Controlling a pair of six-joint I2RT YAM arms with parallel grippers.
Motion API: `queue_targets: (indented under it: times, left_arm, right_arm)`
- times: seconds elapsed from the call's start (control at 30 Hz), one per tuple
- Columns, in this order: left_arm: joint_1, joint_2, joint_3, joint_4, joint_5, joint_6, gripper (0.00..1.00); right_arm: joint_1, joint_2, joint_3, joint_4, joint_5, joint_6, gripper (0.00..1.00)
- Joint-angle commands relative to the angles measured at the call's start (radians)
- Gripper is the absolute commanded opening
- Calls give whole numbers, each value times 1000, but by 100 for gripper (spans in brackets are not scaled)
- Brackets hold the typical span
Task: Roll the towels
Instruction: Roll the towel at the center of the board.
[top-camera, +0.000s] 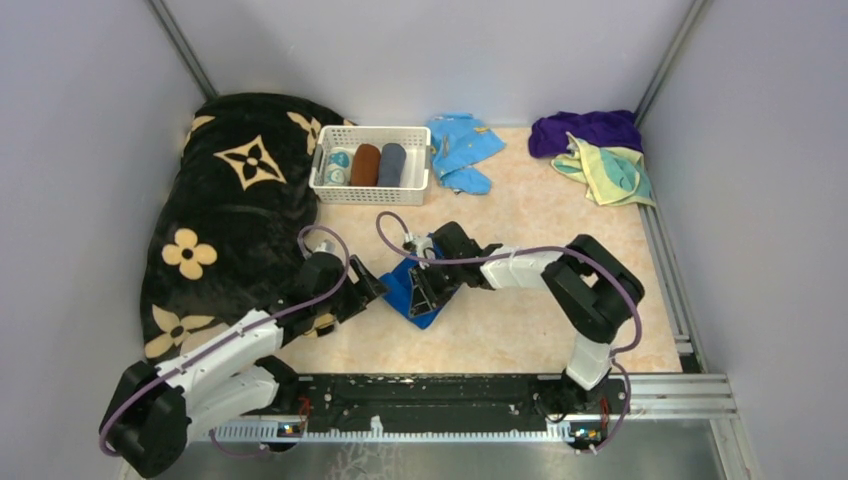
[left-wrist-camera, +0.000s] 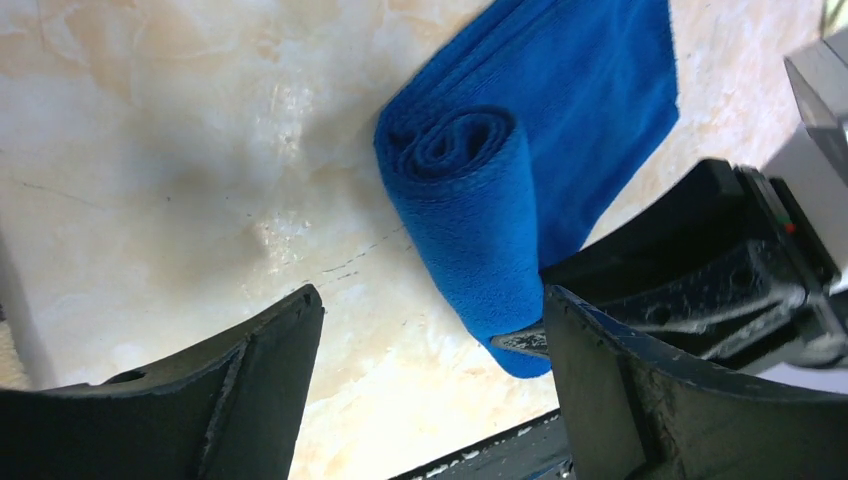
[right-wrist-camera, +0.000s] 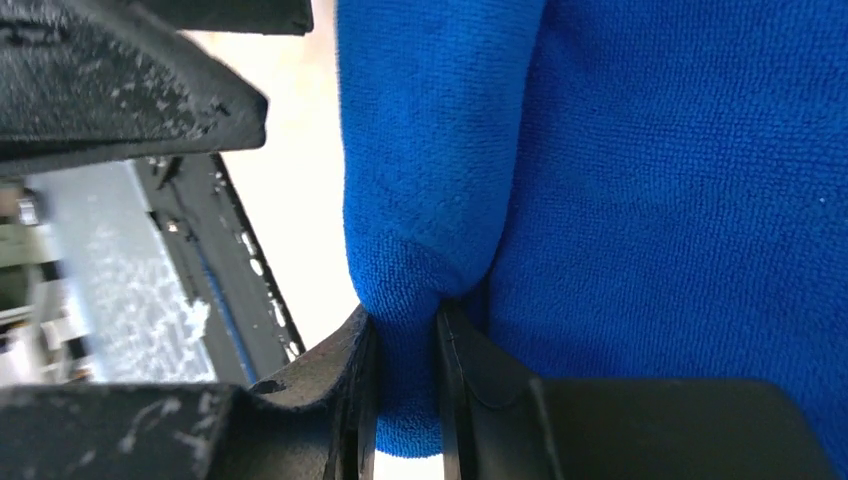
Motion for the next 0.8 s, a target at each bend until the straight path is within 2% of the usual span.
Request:
queue_targets:
  times: [0.0,0.3,0.47,0.6,0.67,0.77]
  left_arm:
    - [0,40,-14,58,34,-14,86]
    - [0,243,74,187,8,-1,85]
    - [0,298,95,218,-1,0,84]
    - [0,355,111,174,-35,-10,70]
    - [0,386,119,152,-42,-14,62]
    - [0,429,125,143,-44,-9,54]
  right_arm:
    - [-66,93,-16,135,-281,106,23]
    - [-119,205,41,64,-365,67,22]
    - [-120,225,68,29,-362,43,22]
    - [-121,192,62,21,-304,39,26]
    - [-117,148,62,-15,-237,18,31]
    - [-93,48,59,-80,-89,-29,44]
